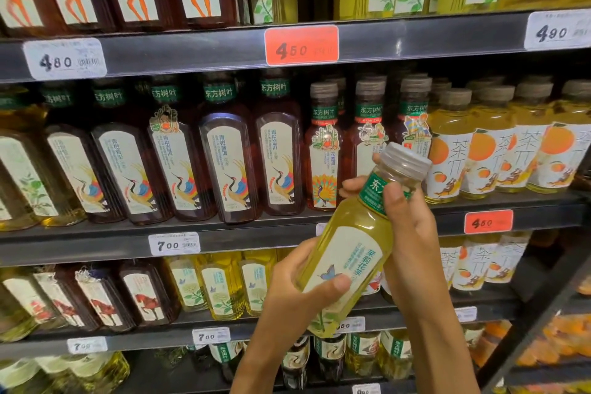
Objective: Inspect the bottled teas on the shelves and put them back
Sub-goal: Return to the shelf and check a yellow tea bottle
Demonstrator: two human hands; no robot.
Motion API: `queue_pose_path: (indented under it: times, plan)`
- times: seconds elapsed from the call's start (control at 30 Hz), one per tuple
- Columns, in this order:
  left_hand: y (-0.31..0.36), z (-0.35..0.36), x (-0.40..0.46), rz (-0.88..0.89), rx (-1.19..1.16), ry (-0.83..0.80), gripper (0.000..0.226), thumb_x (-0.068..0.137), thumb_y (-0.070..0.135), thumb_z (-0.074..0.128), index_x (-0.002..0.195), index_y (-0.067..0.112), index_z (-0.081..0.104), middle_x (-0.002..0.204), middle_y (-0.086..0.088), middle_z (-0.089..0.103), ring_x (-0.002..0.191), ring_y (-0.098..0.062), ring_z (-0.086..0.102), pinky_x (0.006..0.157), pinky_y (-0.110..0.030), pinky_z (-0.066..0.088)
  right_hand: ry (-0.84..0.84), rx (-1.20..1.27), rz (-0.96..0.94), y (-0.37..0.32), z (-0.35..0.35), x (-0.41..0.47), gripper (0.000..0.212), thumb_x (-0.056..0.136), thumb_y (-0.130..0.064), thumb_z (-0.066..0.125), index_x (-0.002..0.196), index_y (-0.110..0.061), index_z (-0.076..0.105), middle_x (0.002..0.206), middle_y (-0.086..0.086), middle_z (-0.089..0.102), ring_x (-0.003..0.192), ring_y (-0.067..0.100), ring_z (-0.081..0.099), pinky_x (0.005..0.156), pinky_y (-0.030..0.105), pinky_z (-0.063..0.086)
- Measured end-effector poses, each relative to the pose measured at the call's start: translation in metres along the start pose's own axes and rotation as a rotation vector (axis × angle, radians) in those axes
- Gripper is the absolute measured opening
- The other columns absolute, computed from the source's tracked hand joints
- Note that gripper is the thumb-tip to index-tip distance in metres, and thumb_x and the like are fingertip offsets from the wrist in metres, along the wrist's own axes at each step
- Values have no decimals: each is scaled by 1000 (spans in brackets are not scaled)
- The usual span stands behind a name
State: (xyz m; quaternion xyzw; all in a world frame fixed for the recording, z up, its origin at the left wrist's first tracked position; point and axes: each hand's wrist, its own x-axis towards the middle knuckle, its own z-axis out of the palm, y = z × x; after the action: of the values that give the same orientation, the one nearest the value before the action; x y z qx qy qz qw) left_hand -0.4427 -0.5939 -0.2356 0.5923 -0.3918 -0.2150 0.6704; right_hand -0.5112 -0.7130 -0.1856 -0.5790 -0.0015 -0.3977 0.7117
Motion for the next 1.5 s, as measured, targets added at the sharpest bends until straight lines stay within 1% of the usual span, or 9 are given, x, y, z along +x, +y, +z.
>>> queue_pose_path:
  times: [0.37, 0.57, 0.77, 0.87, 1.07, 1.17, 1.27, 1.4, 1.5]
  plan:
    - [-9, 20, -2, -127, 79, -59, 34, 65, 57, 63, 96, 45, 70, 101, 16, 73, 92, -6, 70, 70, -16, 53, 76, 198, 98, 9, -37, -4, 25, 85, -34, 58, 104, -18, 56, 81, 5, 69, 80, 21, 69, 66, 31, 56]
    - [-12, 43, -7, -200, 41, -98, 16, 67, 57, 60, 80, 64, 65, 87, 37, 66, 81, 10, 66, 63, -7, 49, 100, 235, 163, 17, -58, -12, 37, 85, -37, 60, 109, -12, 51, 78, 5, 66, 76, 20, 68, 65, 32, 57]
    - [-26, 56, -9, -180, 71, -90, 59, 63, 79, 53, 90, 28, 66, 77, 14, 71, 69, 2, 65, 60, -12, 48, 99, 273, 241, 22, -75, -15, 41, 80, -38, 59, 108, -8, 50, 74, 5, 66, 74, 19, 70, 67, 34, 59]
    - [-26, 64, -10, -185, 90, -34, 46, 72, 70, 52, 86, 30, 68, 77, 16, 70, 70, 4, 65, 61, -10, 47, 102, 288, 250, 24, -80, -15, 40, 80, -38, 59, 106, -8, 52, 75, 4, 68, 76, 19, 71, 65, 33, 58]
    - [-13, 76, -13, -302, 15, -48, 24, 83, 62, 39, 72, 74, 57, 77, 50, 57, 75, 29, 54, 54, 4, 41, 93, 301, 273, 24, -81, -10, 35, 78, -37, 63, 103, -14, 56, 75, 3, 70, 71, 17, 71, 58, 31, 57]
    - [-16, 75, -14, -367, -136, 20, 19, 69, 77, 48, 78, 68, 63, 93, 36, 67, 94, 16, 61, 83, -18, 51, 22, 327, 253, 20, -84, -6, 41, 82, -41, 61, 108, -10, 56, 82, 8, 72, 77, 21, 71, 63, 33, 58]
    - [-27, 78, -16, -396, -383, 16, 59, 57, 80, 64, 108, 50, 65, 123, 6, 66, 117, -19, 60, 99, -47, 48, -67, 303, 282, 12, -82, 5, 38, 86, -42, 59, 109, -12, 58, 87, 10, 73, 76, 22, 72, 64, 32, 57]
    - [-21, 88, -9, -360, -390, 35, 68, 69, 71, 57, 126, 35, 58, 119, -5, 68, 109, -24, 65, 91, -42, 54, -108, 328, 308, 2, -77, 22, 23, 89, -32, 61, 100, -12, 60, 75, 6, 68, 66, 21, 68, 58, 30, 55]
    - [-14, 88, -7, -175, -144, 151, 41, 76, 75, 47, 103, 51, 66, 99, 20, 72, 92, 2, 68, 75, -17, 55, -83, 198, 228, -5, -74, 31, 21, 89, -34, 63, 99, -15, 60, 77, 3, 69, 68, 18, 69, 59, 27, 55]
